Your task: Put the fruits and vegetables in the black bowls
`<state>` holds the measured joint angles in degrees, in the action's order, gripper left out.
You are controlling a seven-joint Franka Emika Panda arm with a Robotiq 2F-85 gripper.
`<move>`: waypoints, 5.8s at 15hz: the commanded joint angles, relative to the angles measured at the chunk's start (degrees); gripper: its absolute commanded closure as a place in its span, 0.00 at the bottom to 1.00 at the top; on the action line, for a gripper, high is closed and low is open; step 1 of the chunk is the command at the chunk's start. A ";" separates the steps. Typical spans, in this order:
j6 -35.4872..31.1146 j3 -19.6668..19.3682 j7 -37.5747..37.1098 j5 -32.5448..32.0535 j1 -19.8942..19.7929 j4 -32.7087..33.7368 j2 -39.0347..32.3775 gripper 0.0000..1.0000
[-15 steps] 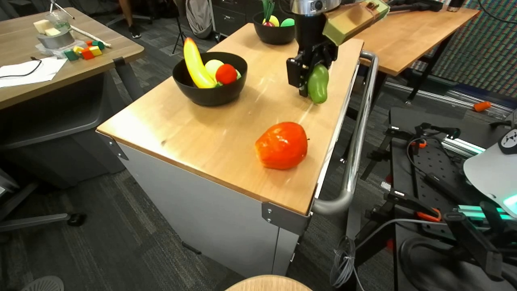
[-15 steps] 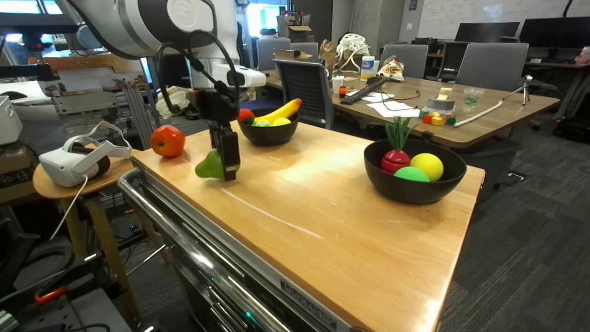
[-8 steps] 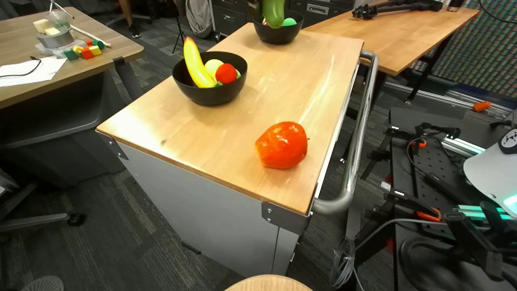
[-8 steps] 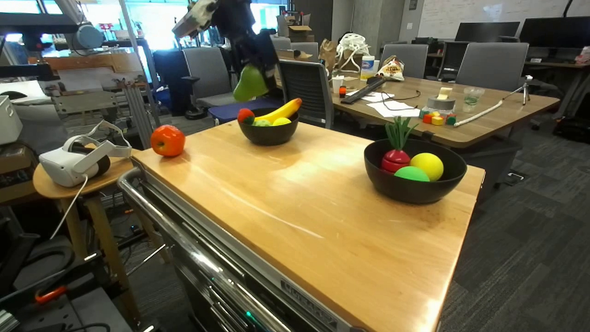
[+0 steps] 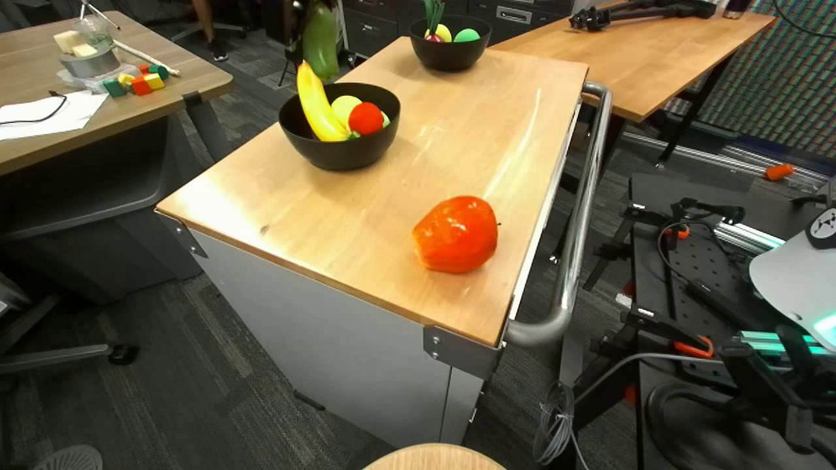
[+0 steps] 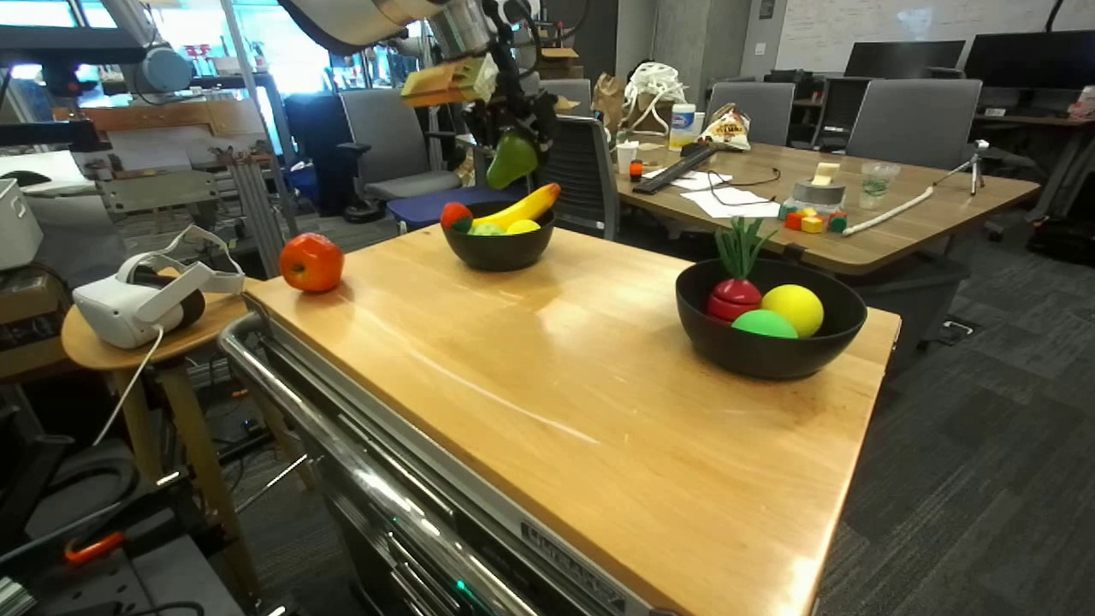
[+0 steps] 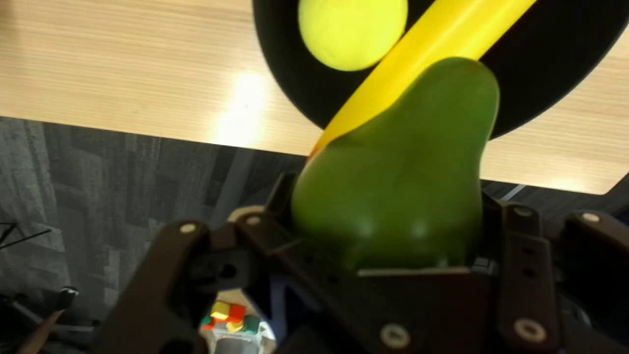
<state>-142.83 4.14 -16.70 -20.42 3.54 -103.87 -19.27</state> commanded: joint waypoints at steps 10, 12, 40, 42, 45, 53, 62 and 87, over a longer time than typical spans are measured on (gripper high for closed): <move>7.72 -0.90 13.81 11.06 2.04 11.59 -9.45 0.54; 7.59 -1.92 12.59 9.82 2.34 9.18 -7.45 0.54; -8.05 -4.33 4.05 -4.45 3.54 -20.45 20.25 0.00; -11.39 -3.84 6.65 1.85 1.84 -23.55 24.93 0.00; -13.95 -3.92 9.07 11.12 1.15 -31.10 31.88 0.00; -14.51 -5.84 16.72 32.18 7.81 -41.77 34.22 0.00; -5.53 -3.59 32.13 41.71 14.03 -39.79 33.63 0.00; -8.97 4.18 23.42 13.48 9.02 -37.83 20.84 0.44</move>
<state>-151.00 8.70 13.24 2.05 15.49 -141.85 0.14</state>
